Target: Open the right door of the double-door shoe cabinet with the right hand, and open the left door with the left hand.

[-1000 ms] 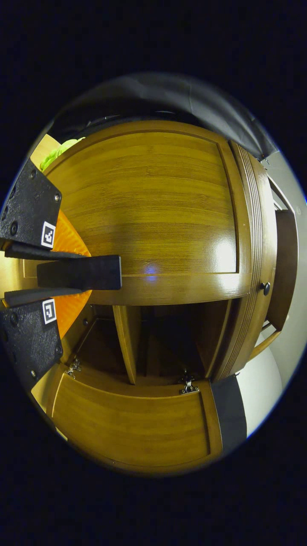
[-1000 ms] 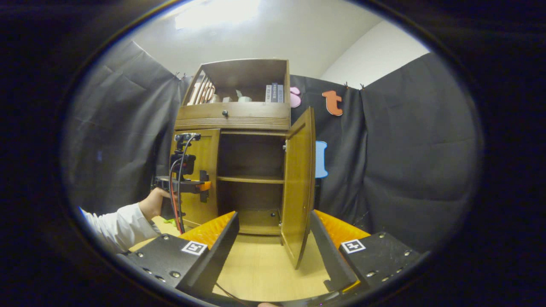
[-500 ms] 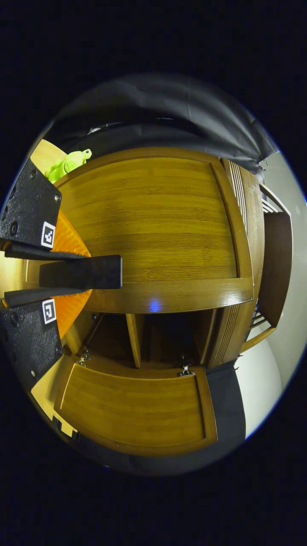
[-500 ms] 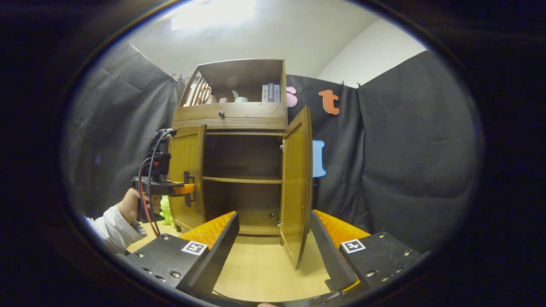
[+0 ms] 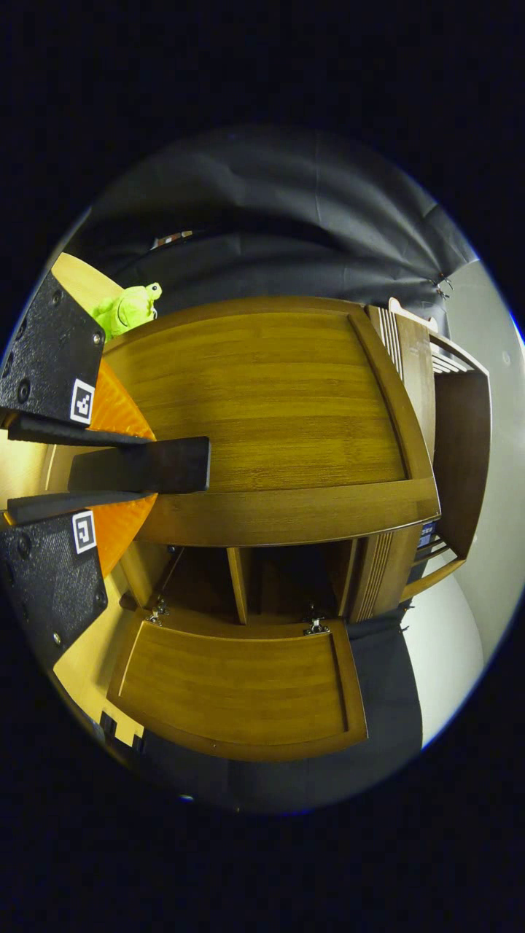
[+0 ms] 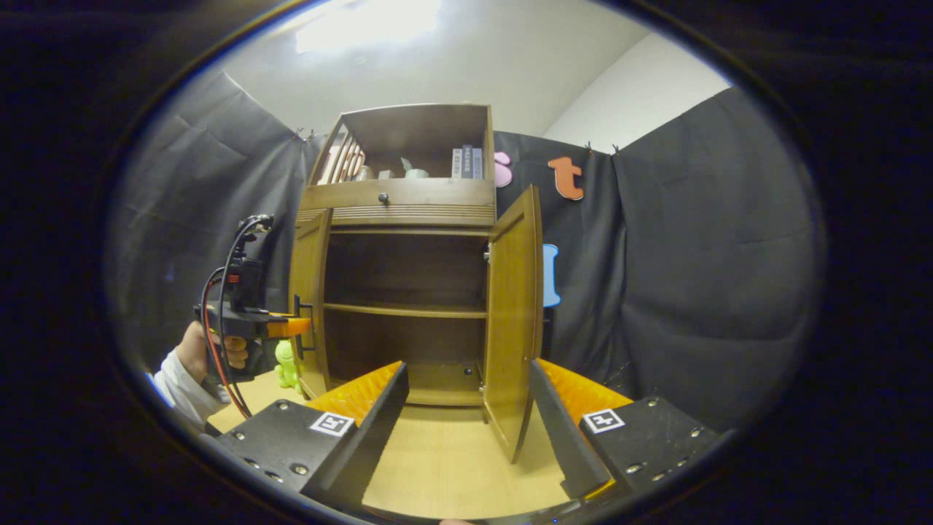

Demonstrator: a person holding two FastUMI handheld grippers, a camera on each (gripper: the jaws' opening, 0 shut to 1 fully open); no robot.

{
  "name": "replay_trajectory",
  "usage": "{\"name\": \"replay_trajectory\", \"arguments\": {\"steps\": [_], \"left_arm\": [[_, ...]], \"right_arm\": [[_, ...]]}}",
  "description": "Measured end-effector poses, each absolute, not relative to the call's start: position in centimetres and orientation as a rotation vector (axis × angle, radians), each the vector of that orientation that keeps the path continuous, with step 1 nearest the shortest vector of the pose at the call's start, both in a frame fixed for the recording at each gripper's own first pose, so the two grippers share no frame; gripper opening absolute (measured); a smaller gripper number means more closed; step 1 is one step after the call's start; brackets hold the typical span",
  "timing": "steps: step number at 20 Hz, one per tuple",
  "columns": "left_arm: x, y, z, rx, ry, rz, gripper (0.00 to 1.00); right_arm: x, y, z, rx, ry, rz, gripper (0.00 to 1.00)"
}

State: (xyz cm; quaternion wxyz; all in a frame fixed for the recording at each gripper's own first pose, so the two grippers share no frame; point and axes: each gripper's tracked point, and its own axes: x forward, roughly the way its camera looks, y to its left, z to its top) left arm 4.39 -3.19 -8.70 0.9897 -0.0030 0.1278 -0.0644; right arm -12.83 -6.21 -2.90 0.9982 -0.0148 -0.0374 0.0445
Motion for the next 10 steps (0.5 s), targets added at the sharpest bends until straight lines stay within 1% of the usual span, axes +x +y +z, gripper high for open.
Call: {"name": "replay_trajectory", "arguments": {"steps": [2,4,5,6,10], "left_arm": [[3.5,-2.4,-8.5,-0.005,0.25,-0.117,0.29],[2.7,-1.7,-8.3,-0.007,0.25,-0.1,0.29],[2.4,-1.3,-8.2,-0.006,0.253,-0.093,0.29],[2.1,-1.0,-8.2,-0.009,0.255,-0.086,0.29],[1.0,0.3,-8.1,0.011,0.272,-0.048,0.29]], "right_arm": [[-12.6,-5.7,-2.9,-0.033,-0.084,0.1,0.97],[-12.3,-5.4,-3.8,-0.033,-0.075,0.102,0.99],[-12.2,-5.1,-4.2,-0.031,-0.068,0.107,0.98],[-12.2,-4.9,-4.4,-0.028,-0.064,0.11,0.99],[-11.8,-4.4,-5.1,-0.014,-0.055,0.122,0.99]]}}
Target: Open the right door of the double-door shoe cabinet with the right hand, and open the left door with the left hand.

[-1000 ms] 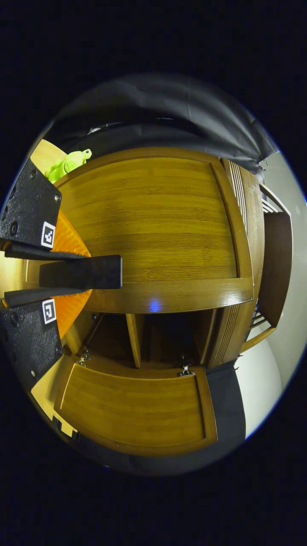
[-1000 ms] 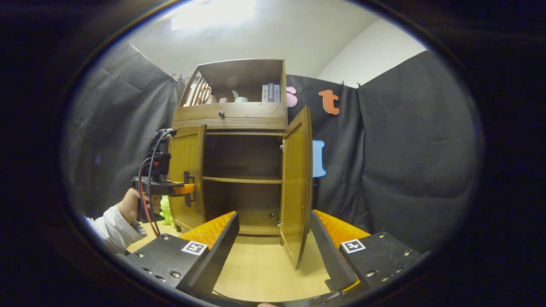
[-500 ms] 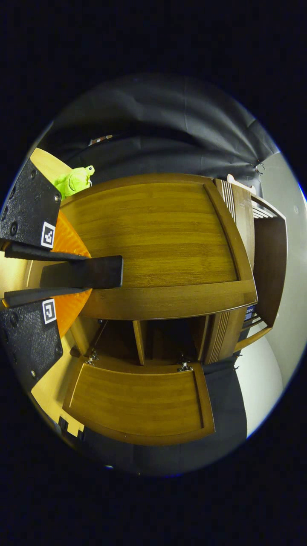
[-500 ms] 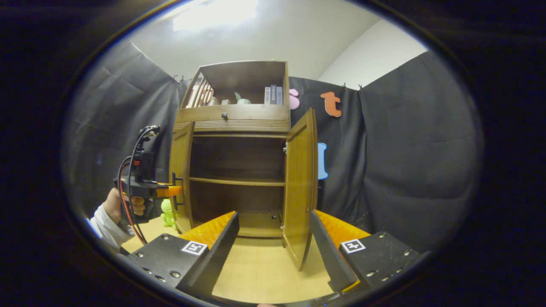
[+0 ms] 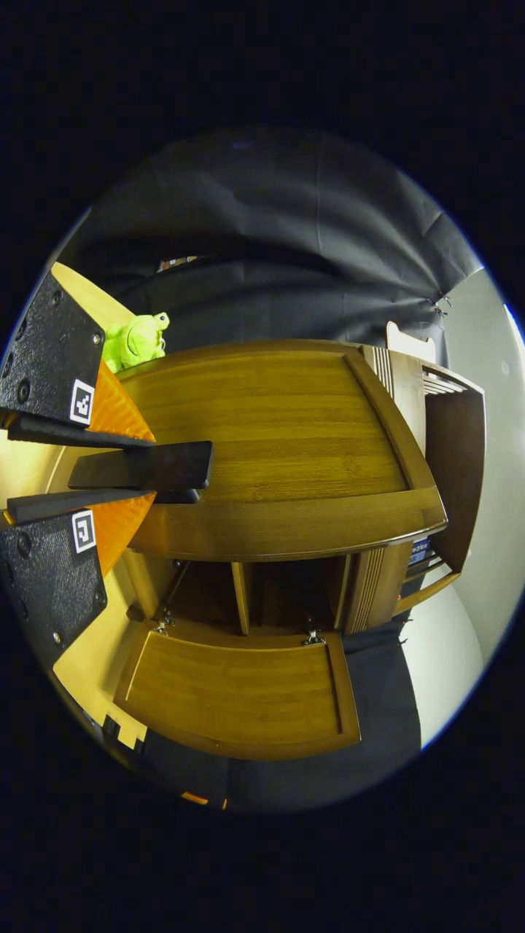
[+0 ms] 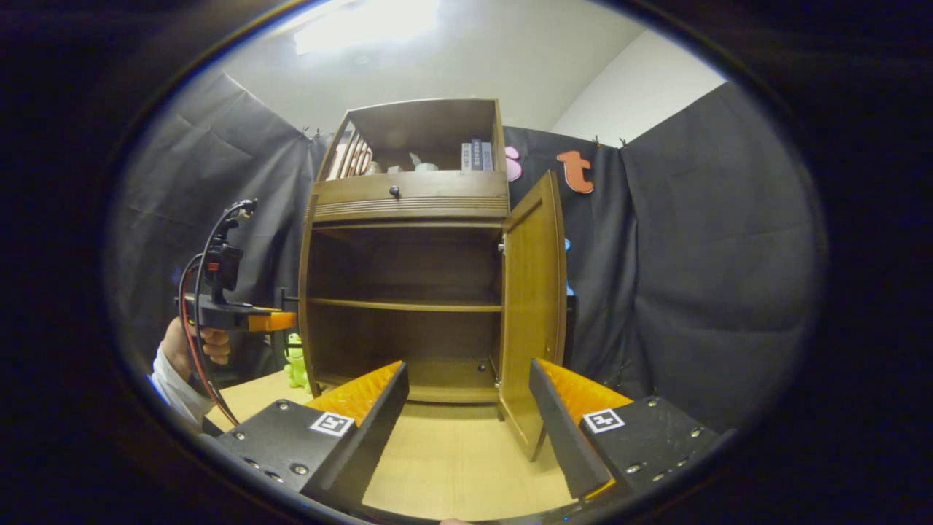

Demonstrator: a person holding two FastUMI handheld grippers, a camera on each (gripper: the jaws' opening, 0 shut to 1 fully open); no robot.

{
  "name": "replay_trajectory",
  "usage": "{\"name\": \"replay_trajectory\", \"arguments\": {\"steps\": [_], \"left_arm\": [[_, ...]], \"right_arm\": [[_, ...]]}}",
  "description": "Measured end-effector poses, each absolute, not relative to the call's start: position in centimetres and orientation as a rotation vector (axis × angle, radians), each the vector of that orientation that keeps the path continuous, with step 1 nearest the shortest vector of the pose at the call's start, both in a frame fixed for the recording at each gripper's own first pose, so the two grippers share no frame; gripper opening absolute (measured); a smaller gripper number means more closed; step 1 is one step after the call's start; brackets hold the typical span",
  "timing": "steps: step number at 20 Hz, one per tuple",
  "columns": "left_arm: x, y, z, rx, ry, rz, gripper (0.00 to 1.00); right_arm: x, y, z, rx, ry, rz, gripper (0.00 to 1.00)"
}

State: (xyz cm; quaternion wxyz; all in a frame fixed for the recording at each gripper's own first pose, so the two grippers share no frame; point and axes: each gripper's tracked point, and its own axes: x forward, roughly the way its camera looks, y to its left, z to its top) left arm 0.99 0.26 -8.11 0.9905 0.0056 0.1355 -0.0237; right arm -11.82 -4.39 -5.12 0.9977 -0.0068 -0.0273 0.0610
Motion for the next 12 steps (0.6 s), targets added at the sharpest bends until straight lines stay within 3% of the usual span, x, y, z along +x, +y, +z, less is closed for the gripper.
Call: {"name": "replay_trajectory", "arguments": {"steps": [10,12], "left_arm": [[-1.1,2.7,-7.9,0.0,0.285,-0.012,0.29],[-1.6,3.5,-8.2,0.016,0.281,0.001,0.23]], "right_arm": [[-11.7,-2.0,-4.9,-0.054,-0.066,0.168,0.98],[-11.8,-1.3,-4.9,-0.058,-0.068,0.182,0.99]]}}
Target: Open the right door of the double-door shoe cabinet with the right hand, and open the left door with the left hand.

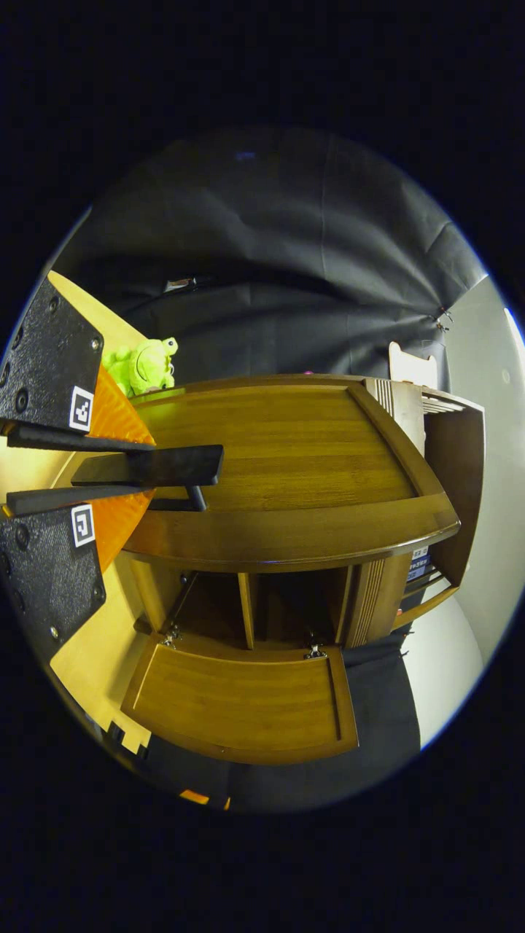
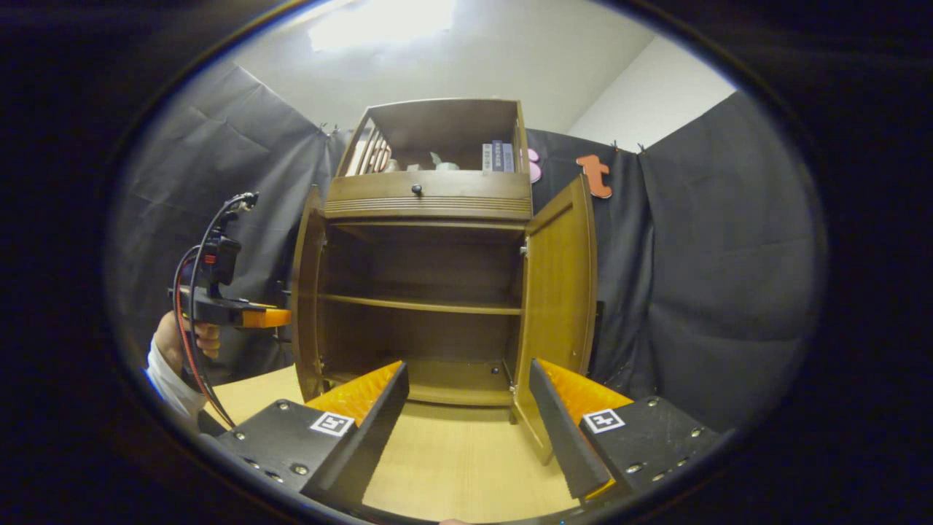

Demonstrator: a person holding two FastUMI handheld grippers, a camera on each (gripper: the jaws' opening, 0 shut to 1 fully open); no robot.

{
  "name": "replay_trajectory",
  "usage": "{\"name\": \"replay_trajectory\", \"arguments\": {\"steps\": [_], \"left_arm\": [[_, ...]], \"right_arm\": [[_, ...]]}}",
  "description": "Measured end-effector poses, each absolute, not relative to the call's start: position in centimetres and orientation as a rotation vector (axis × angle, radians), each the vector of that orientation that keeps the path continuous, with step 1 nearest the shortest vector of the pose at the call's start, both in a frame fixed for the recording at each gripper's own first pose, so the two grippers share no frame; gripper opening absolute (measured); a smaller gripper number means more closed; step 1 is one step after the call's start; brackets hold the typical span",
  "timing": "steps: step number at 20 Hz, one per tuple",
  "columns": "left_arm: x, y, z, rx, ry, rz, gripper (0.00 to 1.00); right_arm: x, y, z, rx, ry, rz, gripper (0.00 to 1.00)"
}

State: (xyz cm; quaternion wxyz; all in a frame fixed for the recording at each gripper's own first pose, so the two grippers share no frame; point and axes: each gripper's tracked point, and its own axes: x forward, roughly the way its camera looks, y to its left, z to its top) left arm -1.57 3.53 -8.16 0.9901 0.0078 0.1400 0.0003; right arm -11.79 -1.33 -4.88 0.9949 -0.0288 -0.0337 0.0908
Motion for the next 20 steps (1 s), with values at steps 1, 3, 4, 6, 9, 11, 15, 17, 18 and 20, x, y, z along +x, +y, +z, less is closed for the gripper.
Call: {"name": "replay_trajectory", "arguments": {"steps": [1,3,4,6,9,11,15,17,18,20], "left_arm": [[-1.8,4.0,-8.1,0.023,0.279,0.007,0.22],[-2.2,5.1,-8.0,0.028,0.279,0.029,0.19],[-2.5,5.9,-8.1,0.034,0.281,0.046,0.19],[-2.8,7.3,-8.0,0.031,0.28,0.074,0.17],[-3.3,8.7,-7.8,0.004,0.291,0.082,0.12],[-3.9,9.8,-8.0,0.018,0.286,0.09,0.1],[-4.6,13.3,-8.4,0.056,0.271,0.135,0.03],[-4.7,14.4,-8.2,0.014,0.267,0.109,0.0],[-4.8,14.9,-8.5,0.0,0.275,0.092,0.01],[-4.9,16.0,-8.6,-0.015,0.271,0.048,0.0]], "right_arm": [[-11.9,-1.0,-4.7,-0.058,-0.069,0.189,0.99],[-12.2,-0.7,-4.6,-0.065,-0.074,0.197,0.98],[-12.1,-0.3,-4.4,-0.067,-0.078,0.201,0.99],[-12.2,0.1,-4.4,-0.068,-0.082,0.212,0.98],[-11.9,1.2,-4.3,-0.073,-0.079,0.227,0.98],[-11.7,1.7,-4.5,-0.079,-0.073,0.234,0.98],[-11.1,2.6,-4.4,-0.083,-0.065,0.244,0.99],[-10.9,3.2,-4.4,-0.078,-0.067,0.252,0.98],[-10.9,3.6,-4.4,-0.077,-0.068,0.255,0.99],[-10.8,4.3,-4.3,-0.078,-0.068,0.261,0.98]]}}
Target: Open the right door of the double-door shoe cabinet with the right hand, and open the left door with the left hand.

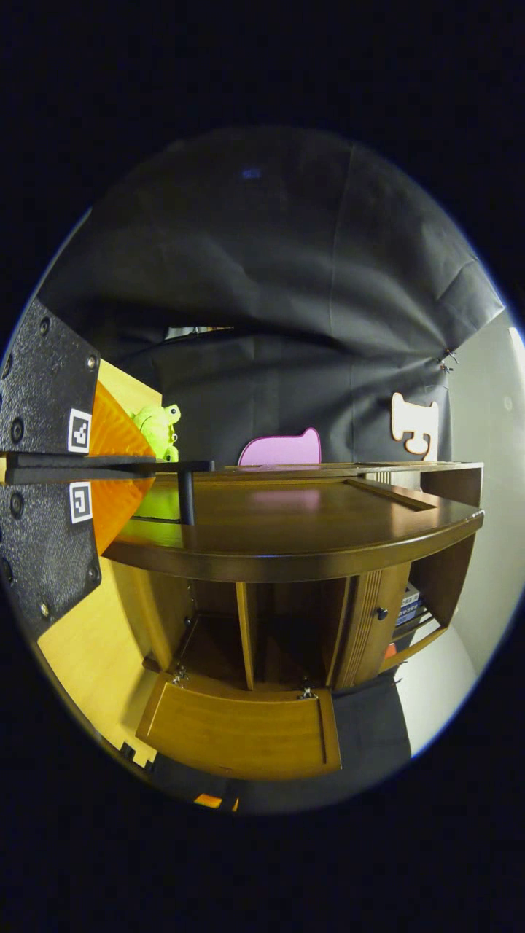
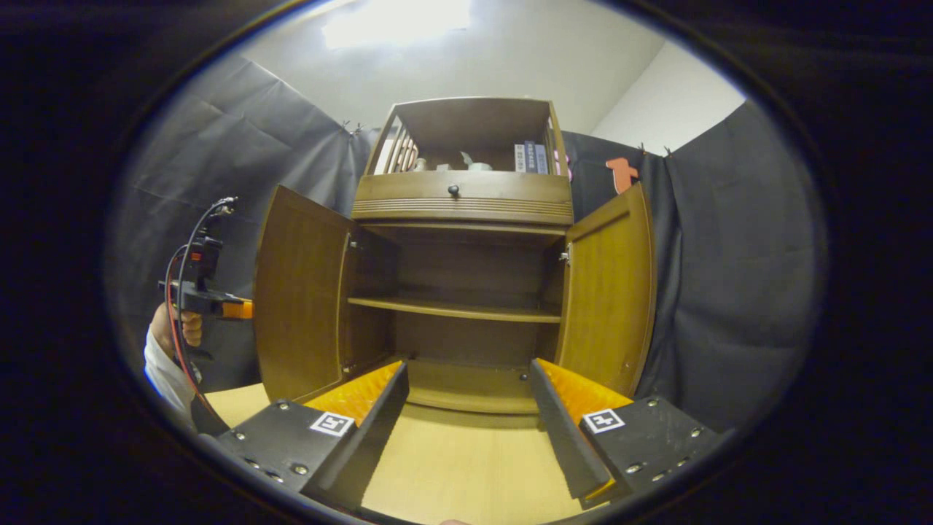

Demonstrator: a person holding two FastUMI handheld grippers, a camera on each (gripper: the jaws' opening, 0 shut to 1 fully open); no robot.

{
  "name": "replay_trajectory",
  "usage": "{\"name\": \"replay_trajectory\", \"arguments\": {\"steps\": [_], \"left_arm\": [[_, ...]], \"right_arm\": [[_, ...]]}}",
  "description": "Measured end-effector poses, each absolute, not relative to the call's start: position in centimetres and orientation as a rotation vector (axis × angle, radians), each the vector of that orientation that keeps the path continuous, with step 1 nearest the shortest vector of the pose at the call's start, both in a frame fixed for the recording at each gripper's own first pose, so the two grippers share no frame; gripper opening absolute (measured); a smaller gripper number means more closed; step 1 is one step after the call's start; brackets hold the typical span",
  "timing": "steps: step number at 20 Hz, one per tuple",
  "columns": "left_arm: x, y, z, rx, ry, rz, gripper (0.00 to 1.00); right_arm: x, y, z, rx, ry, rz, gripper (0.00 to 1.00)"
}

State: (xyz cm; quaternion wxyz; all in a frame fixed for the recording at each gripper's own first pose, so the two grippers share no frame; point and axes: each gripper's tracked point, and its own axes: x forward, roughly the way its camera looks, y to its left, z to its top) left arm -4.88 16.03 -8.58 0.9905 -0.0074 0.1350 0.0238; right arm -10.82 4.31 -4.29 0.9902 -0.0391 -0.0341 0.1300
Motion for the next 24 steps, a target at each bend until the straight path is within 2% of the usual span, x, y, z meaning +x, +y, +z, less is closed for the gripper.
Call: {"name": "replay_trajectory", "arguments": {"steps": [6,12,16,18,20,24], "left_arm": [[-4.9,17.6,-8.9,-0.058,0.262,-0.048,0.01],[-4.9,17.5,-9.2,-0.039,0.268,-0.027,0.01],[-5.0,17.8,-9.6,-0.011,0.284,0.006,0.05],[-6.3,17.8,-9.8,-0.016,0.294,0.027,0.21],[-7.0,18.3,-9.6,-0.019,0.288,0.046,0.29],[-8.5,19.5,-8.8,0.014,0.271,0.121,0.62]], "right_arm": [[-9.9,5.1,-3.8,-0.039,-0.054,0.249,0.99],[-9.2,4.1,-3.5,0.003,-0.046,0.213,0.98],[-9.9,3.6,-3.8,0.037,-0.046,0.214,0.98],[-10.4,3.2,-4.0,0.053,-0.052,0.209,0.98],[-10.7,2.6,-4.3,0.064,-0.048,0.206,0.98],[-10.6,1.2,-4.4,0.084,-0.047,0.183,0.98]]}}
